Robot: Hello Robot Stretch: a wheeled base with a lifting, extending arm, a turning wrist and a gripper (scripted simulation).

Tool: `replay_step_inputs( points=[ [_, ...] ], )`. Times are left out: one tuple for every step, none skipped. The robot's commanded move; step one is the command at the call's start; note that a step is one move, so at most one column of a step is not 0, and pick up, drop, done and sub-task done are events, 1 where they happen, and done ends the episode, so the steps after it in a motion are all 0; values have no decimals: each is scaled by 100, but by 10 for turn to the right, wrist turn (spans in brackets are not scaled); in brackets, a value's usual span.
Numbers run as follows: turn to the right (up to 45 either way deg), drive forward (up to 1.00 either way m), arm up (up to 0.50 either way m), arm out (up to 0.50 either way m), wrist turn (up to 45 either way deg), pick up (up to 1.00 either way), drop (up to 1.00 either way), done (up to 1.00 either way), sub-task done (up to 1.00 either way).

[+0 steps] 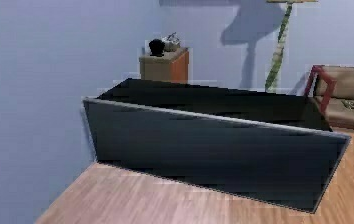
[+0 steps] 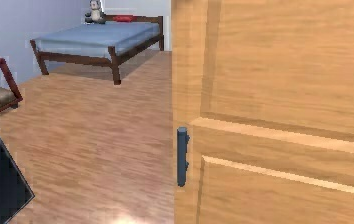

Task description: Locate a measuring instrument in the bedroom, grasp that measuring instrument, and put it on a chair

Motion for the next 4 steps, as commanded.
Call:
replay_step_inputs(
  points=[
    [60, 0, 0, 0, 0, 0, 0, 0, 0],
    [0, 35, 0, 0, 0, 0, 0, 0, 0],
    [450, 0, 0, 0, 0, 0, 0, 0, 0],
    [360, 0, 0, 0, 0, 0, 0, 0, 0]
  ],
)
